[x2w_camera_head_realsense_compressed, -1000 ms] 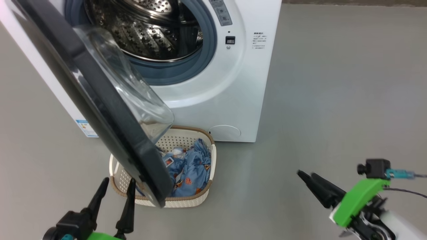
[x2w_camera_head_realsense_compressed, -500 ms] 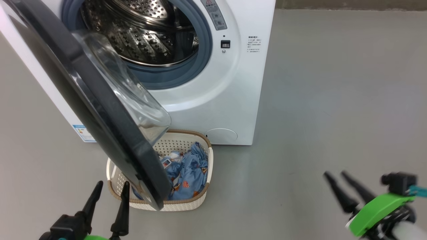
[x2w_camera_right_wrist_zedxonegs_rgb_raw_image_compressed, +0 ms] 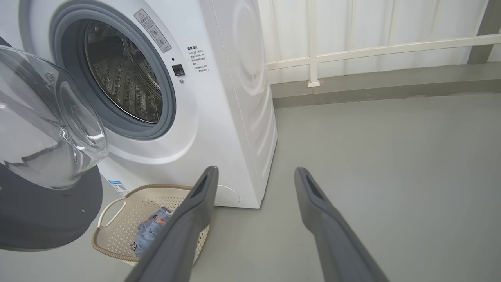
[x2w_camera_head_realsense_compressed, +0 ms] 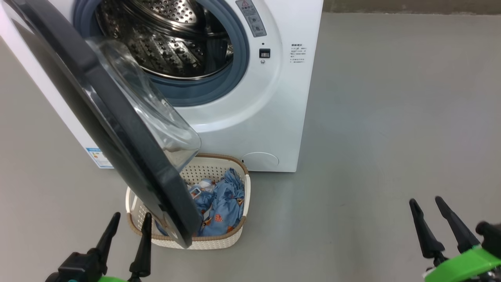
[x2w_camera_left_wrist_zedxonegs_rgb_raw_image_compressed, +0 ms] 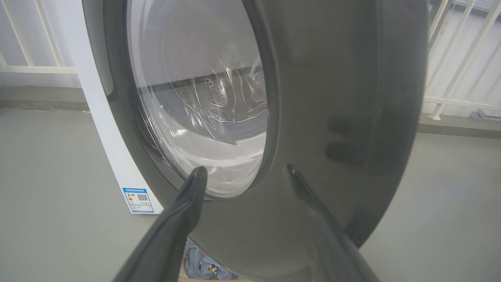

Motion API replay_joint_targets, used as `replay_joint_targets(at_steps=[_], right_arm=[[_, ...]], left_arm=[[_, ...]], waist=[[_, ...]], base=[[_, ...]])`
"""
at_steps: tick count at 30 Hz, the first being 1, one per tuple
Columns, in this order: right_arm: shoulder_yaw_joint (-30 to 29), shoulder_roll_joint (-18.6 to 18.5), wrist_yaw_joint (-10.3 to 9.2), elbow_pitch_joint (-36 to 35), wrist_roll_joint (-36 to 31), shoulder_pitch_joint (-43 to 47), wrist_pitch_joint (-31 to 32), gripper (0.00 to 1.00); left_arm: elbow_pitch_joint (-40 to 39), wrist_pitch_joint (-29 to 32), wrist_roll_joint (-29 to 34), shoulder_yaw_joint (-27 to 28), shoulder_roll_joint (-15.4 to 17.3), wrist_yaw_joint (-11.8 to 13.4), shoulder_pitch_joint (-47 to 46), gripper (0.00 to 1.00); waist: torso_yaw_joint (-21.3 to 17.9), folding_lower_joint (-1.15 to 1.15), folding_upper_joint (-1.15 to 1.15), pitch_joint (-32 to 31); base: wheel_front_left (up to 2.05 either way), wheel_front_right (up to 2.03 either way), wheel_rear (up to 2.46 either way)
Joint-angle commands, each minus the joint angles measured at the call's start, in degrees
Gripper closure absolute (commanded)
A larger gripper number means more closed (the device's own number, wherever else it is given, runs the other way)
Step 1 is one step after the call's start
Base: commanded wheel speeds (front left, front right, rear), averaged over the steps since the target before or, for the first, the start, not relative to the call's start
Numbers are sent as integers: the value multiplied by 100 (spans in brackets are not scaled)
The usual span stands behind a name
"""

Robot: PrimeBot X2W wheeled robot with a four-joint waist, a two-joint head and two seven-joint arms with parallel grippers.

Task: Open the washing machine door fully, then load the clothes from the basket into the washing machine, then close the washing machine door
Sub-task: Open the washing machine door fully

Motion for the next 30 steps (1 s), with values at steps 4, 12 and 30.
replay_joint_targets(at_steps=[4, 12, 30], right_arm=[[-205, 97, 17, -317, -353, 326, -68, 0], [-358, 295, 17, -223, -599, 638, -68, 0], [-463, 374, 17, -270, -693, 681, -69, 0]], left_arm=[[-151, -37, 0, 171, 85, -9, -93, 0], [-59, -37, -24, 166, 65, -9, -73, 0], [-1915, -37, -292, 881, -187, -9, -625, 100]], waist=[[33, 0, 0, -35], [65, 0, 0, -86], [137, 0, 0, -132]], base=[[0, 0, 0], [0, 0, 0], [0, 0, 0]])
